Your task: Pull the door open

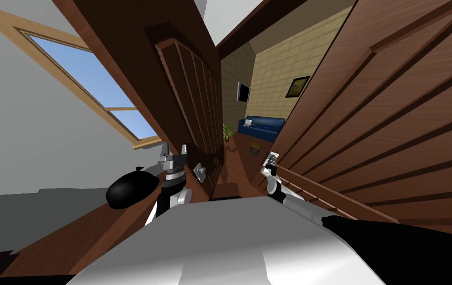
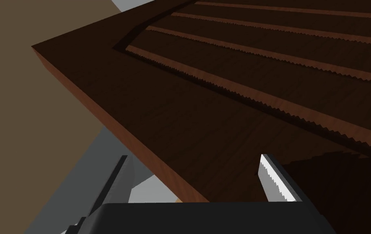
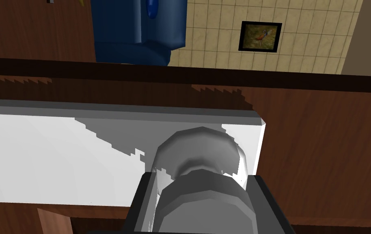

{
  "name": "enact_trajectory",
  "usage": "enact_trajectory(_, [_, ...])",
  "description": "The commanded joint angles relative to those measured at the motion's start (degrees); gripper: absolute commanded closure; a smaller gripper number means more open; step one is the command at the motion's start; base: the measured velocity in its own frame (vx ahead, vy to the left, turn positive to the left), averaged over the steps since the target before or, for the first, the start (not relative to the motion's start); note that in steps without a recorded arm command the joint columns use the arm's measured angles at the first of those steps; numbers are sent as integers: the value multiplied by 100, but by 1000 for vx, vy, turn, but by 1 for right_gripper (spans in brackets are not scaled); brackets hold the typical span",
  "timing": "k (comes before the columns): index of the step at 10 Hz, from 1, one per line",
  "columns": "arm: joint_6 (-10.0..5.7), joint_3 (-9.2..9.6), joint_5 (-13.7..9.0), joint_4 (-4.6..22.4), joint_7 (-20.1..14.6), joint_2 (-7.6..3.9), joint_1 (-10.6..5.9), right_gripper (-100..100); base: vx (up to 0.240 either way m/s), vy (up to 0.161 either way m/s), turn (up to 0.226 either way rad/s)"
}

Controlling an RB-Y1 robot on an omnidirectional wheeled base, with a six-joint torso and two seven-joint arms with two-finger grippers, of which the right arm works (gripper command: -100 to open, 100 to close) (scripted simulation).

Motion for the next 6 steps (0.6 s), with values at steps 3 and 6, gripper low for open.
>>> enact_trajectory(3, [5,-1,0,-1,0,3,5,100,-2,1,0])
enact_trajectory(6, [63,194,33,8,-104,32,-36,100,-136,7,20])
